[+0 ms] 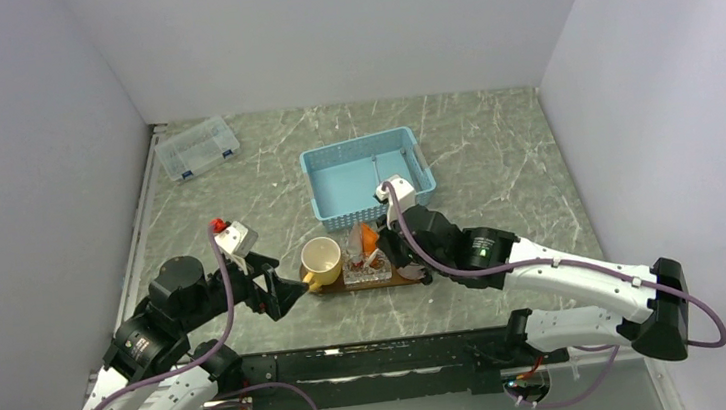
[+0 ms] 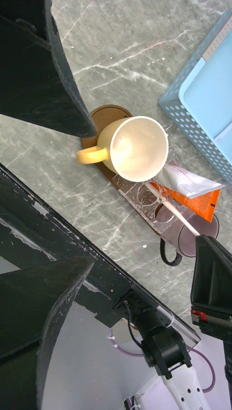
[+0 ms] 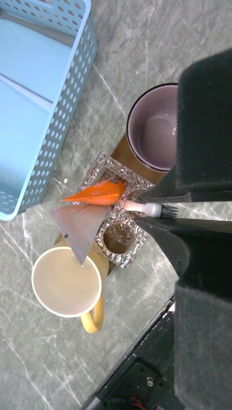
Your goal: Prepare toiletry sets of a toothbrush and toothpaste on the tray
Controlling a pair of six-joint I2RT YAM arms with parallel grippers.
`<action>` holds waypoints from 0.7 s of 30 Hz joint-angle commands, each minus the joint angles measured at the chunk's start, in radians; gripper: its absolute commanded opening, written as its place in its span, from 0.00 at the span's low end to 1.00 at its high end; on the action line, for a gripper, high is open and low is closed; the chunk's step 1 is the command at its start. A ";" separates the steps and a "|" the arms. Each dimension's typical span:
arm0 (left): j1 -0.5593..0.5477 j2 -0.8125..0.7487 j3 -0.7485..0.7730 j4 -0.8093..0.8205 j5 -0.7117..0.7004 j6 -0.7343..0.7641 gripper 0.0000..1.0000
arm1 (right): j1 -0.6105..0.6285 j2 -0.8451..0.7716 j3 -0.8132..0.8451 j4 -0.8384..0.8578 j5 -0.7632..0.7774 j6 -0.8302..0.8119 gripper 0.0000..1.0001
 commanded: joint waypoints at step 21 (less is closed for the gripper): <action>-0.001 0.016 -0.003 0.045 -0.008 0.003 0.99 | 0.050 -0.005 -0.009 0.037 0.094 -0.005 0.17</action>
